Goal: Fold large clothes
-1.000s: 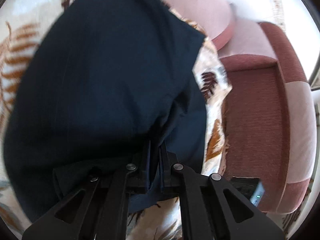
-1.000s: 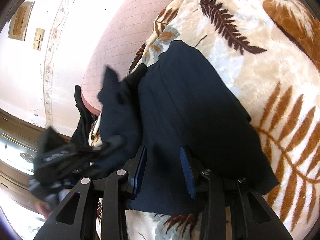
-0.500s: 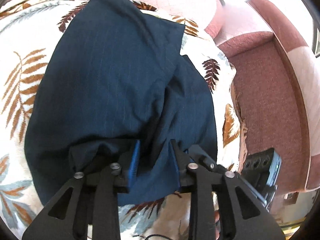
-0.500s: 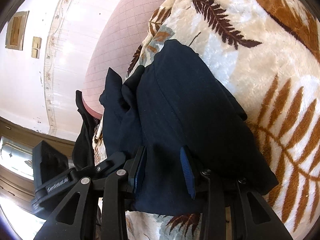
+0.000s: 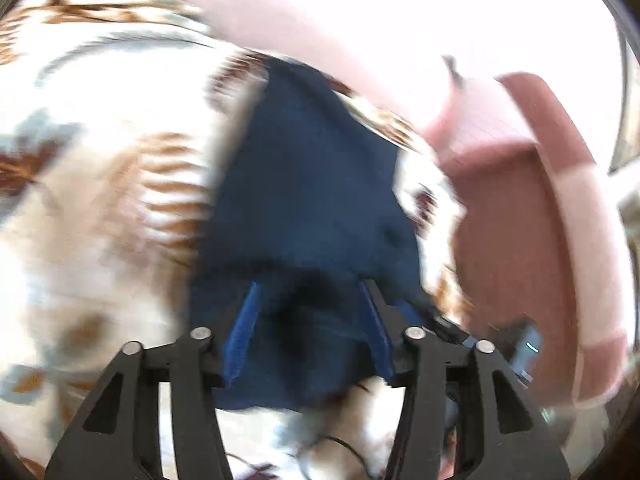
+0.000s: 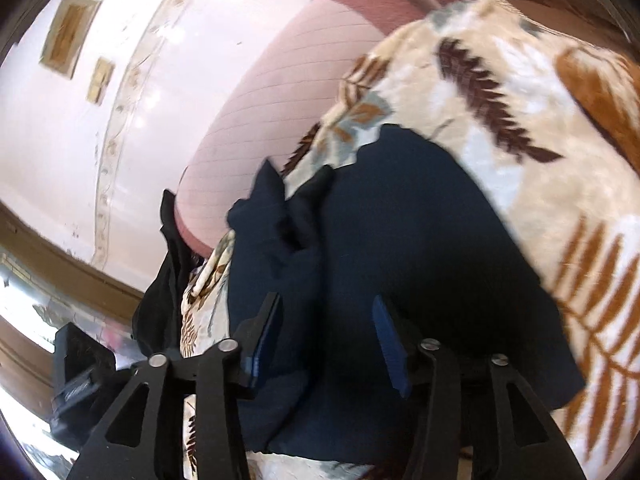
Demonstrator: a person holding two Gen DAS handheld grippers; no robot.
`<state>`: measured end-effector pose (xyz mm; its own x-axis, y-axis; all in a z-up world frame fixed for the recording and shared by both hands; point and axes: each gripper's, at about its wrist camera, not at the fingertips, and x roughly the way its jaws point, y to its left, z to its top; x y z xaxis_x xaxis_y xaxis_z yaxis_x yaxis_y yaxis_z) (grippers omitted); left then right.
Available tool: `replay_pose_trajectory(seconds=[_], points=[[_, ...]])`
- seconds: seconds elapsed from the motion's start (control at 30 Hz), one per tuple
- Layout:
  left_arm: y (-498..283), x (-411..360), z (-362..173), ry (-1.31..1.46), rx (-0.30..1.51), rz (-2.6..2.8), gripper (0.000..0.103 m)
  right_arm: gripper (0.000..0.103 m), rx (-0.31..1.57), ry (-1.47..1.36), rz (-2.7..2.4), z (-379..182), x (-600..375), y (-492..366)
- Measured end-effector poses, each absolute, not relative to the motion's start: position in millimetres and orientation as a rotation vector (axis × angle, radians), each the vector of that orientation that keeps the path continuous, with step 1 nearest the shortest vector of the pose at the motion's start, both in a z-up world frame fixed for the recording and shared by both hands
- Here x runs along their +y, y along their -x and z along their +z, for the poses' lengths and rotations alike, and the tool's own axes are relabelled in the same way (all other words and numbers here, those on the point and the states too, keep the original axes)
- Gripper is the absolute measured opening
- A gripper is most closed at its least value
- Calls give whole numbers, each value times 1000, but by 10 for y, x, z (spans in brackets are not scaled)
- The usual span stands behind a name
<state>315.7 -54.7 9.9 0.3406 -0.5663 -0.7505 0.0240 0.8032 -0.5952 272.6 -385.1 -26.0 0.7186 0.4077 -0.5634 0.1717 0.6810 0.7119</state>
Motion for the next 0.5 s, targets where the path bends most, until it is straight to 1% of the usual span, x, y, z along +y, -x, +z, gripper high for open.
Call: replay_pose_trajectory(seconds=[0.07, 0.1, 0.13, 0.2, 0.27, 0.3, 0.37, 0.4, 0.5], points=[[-3222, -411, -79, 541, 1196, -335, 52, 53, 769, -810, 169, -244, -3722, -2783], [-3247, -350, -230, 555, 1236, -313, 52, 58, 770, -798, 170, -243, -3671, -2807], [-3256, -344, -333, 563, 1267, -307, 52, 70, 783, -775, 161, -259, -3599, -2850], [-3243, -399, -564, 572, 1328, -314, 52, 71, 806, -744, 143, -299, -3494, -2897], [-3217, -421, -654, 570, 1339, -327, 52, 71, 829, -725, 186, -355, -3358, -2962], [-3194, -445, -671, 560, 1330, -331, 53, 69, 830, -691, 200, -371, -3282, -2978], [-3172, -456, -649, 542, 1318, -331, 53, 17, 811, -559, 146, -353, -3163, -2973], [-3164, -453, -620, 536, 1316, -326, 53, 5, 813, -539, 140, -346, -3166, -2974], [-3128, -466, -512, 532, 1288, -311, 53, 4, 699, -621, 192, -168, -3375, -2847]])
